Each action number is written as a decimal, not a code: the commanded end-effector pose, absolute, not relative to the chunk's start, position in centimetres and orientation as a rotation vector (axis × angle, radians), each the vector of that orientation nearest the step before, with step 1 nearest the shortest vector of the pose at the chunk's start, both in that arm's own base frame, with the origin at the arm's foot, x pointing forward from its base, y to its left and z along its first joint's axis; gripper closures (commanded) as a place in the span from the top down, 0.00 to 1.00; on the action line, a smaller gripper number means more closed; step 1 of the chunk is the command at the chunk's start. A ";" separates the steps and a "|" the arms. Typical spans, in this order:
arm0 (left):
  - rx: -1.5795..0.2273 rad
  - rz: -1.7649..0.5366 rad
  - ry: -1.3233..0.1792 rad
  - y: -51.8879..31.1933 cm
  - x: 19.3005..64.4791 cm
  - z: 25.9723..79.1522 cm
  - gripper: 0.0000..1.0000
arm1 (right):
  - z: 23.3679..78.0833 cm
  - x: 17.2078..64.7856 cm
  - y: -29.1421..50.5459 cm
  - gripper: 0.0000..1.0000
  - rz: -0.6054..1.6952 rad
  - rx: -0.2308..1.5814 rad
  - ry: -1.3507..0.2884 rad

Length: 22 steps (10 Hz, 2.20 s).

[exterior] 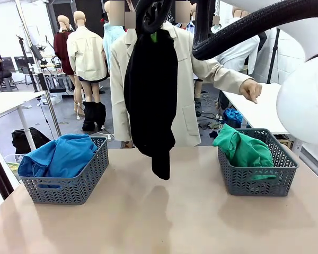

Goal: Sort the tops and bottoms.
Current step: Sort the clothes according to human instructions.

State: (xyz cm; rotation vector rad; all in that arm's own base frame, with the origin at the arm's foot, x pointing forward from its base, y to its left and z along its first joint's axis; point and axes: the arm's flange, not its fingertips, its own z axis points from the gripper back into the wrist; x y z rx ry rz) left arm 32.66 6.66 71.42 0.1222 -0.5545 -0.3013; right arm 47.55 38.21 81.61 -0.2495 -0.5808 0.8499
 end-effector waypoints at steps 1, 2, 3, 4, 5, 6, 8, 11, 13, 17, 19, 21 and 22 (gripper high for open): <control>0.121 -0.296 -0.547 6.7 32.6 71.6 1.00 | 87.2 48.1 34.6 0.00 0.740 -0.410 -0.711; 0.121 -0.296 -0.547 6.7 32.6 71.6 1.00 | 89.4 48.6 32.7 0.00 0.617 -0.486 -0.806; 0.121 -0.296 -0.547 6.7 32.6 71.6 1.00 | 91.3 48.8 30.4 0.00 0.567 -0.529 -0.836; 0.121 -0.296 -0.547 6.7 32.6 71.6 1.00 | 92.7 48.9 27.6 0.00 0.569 -0.622 -0.858; 0.121 -0.296 -0.547 6.7 32.6 71.6 1.00 | 94.1 48.8 25.2 0.00 0.516 -0.718 -0.897; 0.121 -0.296 -0.547 6.7 32.6 71.6 1.00 | 95.5 48.6 22.9 0.00 0.476 -0.723 -0.909; 0.121 -0.296 -0.547 6.7 32.6 71.6 1.00 | 95.5 50.0 18.1 0.00 0.362 -0.705 -0.866; 0.121 -0.296 -0.547 6.7 32.6 71.6 1.00 | 90.9 51.2 12.5 0.00 0.313 -0.743 -0.787; 0.121 -0.296 -0.547 6.7 32.6 71.6 1.00 | 86.2 51.0 9.6 0.00 0.328 -0.772 -0.721; 0.121 -0.296 -0.547 6.7 32.6 71.6 1.00 | 75.4 49.1 5.1 0.00 0.246 -0.586 -0.487; 0.121 -0.296 -0.547 6.7 32.6 71.6 1.00 | 71.0 47.3 2.7 0.00 0.170 -0.449 -0.386; 0.121 -0.296 -0.547 6.7 32.6 71.6 1.00 | 67.1 46.1 2.2 0.00 0.170 -0.300 -0.338; 0.121 -0.296 -0.547 6.7 32.6 71.6 1.00 | 65.2 46.2 2.4 0.00 0.171 -0.232 -0.298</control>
